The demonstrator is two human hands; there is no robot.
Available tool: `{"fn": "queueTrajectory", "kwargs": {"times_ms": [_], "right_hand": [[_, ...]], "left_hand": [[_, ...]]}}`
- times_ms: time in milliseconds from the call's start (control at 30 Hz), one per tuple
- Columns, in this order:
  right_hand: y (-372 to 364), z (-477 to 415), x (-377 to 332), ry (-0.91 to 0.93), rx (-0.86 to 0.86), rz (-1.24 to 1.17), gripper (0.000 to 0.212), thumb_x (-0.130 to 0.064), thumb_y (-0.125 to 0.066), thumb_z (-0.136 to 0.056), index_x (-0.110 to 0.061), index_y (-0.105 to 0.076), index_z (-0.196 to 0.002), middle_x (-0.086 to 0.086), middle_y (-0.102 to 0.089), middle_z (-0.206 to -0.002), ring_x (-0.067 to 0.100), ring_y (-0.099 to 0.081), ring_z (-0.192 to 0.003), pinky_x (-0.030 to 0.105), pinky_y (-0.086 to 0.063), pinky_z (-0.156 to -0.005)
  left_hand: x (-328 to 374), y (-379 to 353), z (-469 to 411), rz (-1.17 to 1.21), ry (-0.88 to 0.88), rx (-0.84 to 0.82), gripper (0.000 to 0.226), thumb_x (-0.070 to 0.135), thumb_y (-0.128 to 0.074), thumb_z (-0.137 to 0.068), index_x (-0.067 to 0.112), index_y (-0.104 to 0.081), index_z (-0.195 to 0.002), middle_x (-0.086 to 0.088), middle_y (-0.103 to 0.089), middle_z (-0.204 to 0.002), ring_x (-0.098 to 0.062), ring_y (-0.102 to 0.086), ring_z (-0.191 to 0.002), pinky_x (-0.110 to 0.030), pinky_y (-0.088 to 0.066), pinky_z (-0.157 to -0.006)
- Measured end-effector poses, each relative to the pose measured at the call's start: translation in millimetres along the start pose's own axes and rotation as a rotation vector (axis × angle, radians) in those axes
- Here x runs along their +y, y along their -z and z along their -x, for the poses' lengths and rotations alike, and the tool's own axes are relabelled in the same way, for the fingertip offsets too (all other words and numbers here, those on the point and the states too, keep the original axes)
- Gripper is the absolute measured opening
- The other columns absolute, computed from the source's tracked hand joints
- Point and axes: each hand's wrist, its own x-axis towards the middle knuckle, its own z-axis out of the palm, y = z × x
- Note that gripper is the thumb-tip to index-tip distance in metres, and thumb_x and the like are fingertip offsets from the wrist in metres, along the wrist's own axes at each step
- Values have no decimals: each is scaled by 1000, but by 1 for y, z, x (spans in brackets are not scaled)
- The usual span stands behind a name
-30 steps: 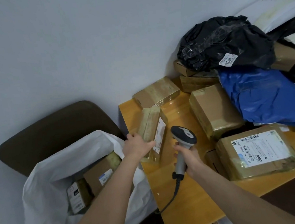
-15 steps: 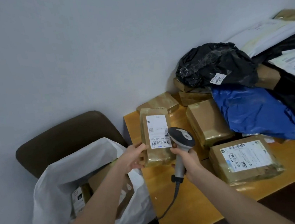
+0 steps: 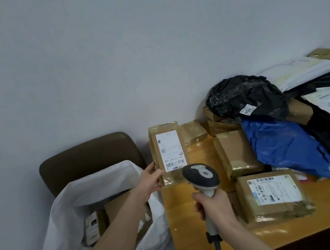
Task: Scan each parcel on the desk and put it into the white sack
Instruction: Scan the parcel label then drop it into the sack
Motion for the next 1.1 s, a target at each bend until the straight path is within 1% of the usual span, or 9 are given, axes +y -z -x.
{"fn": "queueTrajectory", "kwargs": {"times_ms": [67, 133, 233, 400, 467, 600, 667, 967, 1100], "right_hand": [[-4, 10, -1, -5, -10, 10, 8, -3, -65, -83, 5, -63, -80, 14, -61, -57, 15, -50, -40, 26, -43, -44], [-6, 16, -1, -8, -10, 34, 11, -4, -65, -84, 6, -63, -83, 13, -61, -56, 15, -50, -39, 25, -43, -44], [-7, 22, 0, -17, -3, 89, 12, -8, -65, -84, 4, -65, -81, 9, -62, -54, 14, -51, -40, 25, -45, -46], [-5, 26, -2, -18, 10, 114, 14, -9, -65, -83, 0, -66, -72, 9, -62, -55, 13, -52, -42, 24, -46, -47], [-4, 27, -2, -15, 12, 109, 14, -8, -64, -83, 2, -65, -72, 11, -62, -56, 14, -51, -42, 25, -45, -47], [-3, 30, -4, -13, 5, 110, 15, -7, -64, -83, 1, -64, -69, 11, -60, -55, 15, -50, -42, 25, -44, -47], [-3, 30, -4, -15, -2, 109, 17, -6, -64, -82, 1, -62, -67, 10, -59, -54, 16, -49, -41, 25, -43, -45], [-2, 33, -4, -9, -20, 141, 16, -6, -63, -82, 2, -62, -68, 10, -59, -54, 16, -48, -41, 25, -42, -45], [-1, 34, -3, -7, -32, 170, 21, -6, -63, -82, 1, -60, -63, 11, -58, -53, 17, -48, -40, 26, -42, -47]], "left_hand": [[-2, 0, 2, 20, -13, 9, 65, 18, -67, -88, 25, -35, -145, 3, -63, -110, -16, -64, -93, -29, -56, -69], [-4, 0, 3, 27, -26, 17, 67, 18, -68, -87, 25, -36, -145, -1, -62, -119, -16, -63, -96, -28, -56, -69], [-8, -1, 2, 27, -42, 43, 67, 18, -69, -86, 25, -36, -144, -3, -59, -127, -20, -60, -105, -32, -55, -76], [-13, 0, -4, 36, -46, 61, 67, 18, -69, -87, 25, -36, -144, 0, -57, -122, -17, -57, -99, -27, -54, -69], [-16, 0, -6, 30, -45, 68, 68, 20, -69, -86, 24, -35, -145, -3, -56, -128, -18, -57, -101, -31, -53, -74], [-19, -1, -10, 12, -48, 101, 68, 24, -69, -87, 26, -35, -145, -5, -51, -137, -26, -54, -118, -40, -52, -89], [-22, 0, -12, 6, -46, 104, 70, 25, -70, -86, 25, -33, -145, -6, -50, -139, -28, -53, -122, -42, -50, -92], [-26, 2, -15, 9, -26, 141, 72, 29, -71, -85, 27, -32, -146, -6, -47, -142, -30, -51, -124, -43, -50, -92], [-27, 4, -15, 5, -17, 145, 74, 31, -71, -84, 27, -31, -146, -6, -45, -144, -31, -50, -125, -44, -50, -94]]}}
